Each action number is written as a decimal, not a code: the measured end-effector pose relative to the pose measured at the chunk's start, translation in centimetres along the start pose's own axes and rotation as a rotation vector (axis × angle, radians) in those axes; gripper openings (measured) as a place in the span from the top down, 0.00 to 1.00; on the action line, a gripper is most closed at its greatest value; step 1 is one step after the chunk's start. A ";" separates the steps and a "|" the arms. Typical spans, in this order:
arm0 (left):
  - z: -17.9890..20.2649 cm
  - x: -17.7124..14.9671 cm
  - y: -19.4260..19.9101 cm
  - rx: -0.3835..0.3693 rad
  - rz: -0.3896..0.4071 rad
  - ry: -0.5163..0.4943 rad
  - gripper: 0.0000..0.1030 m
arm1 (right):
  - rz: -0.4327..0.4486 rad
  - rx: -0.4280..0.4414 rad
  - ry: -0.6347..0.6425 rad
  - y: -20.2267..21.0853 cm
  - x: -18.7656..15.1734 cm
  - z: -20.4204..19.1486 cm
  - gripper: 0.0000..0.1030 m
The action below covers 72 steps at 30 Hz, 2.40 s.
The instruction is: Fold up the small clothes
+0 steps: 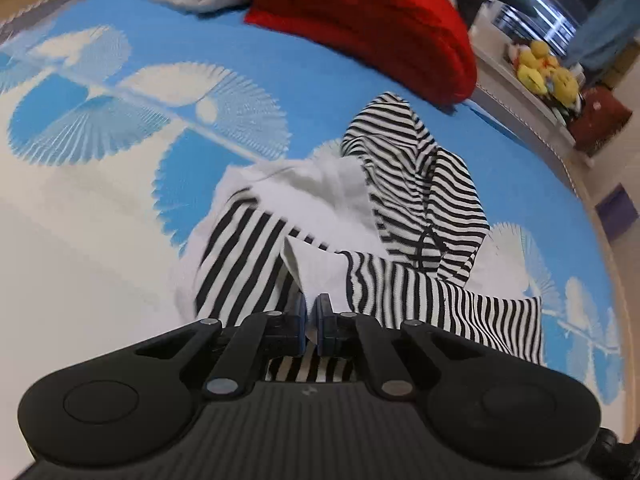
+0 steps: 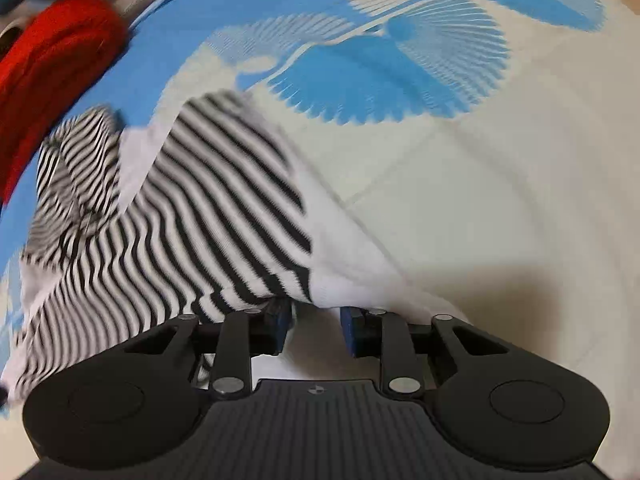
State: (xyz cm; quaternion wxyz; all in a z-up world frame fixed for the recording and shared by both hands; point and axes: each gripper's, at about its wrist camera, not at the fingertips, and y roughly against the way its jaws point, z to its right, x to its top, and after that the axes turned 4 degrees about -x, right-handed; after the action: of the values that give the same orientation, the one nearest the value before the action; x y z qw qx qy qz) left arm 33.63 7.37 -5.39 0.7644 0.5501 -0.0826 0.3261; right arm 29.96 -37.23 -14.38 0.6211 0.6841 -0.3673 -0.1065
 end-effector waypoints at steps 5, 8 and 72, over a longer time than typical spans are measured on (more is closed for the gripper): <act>-2.7 -1.2 -2.9 0.104 -0.173 0.133 0.94 | -0.064 -0.050 -0.117 -0.4 -0.2 1.5 0.82; -2.3 -0.6 -2.9 0.127 -0.146 0.087 0.91 | -0.051 -0.018 -0.072 1.6 -1.2 0.0 0.77; 8.0 1.1 -0.4 0.196 0.080 -0.325 0.32 | 0.342 0.039 0.623 7.0 -1.1 -10.4 0.63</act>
State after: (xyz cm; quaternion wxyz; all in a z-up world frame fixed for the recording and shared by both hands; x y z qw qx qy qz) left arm 36.57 0.65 -2.11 0.6703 0.6634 -0.1946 0.2698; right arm 32.85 -28.22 -6.08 0.6991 0.6240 -0.2714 0.2197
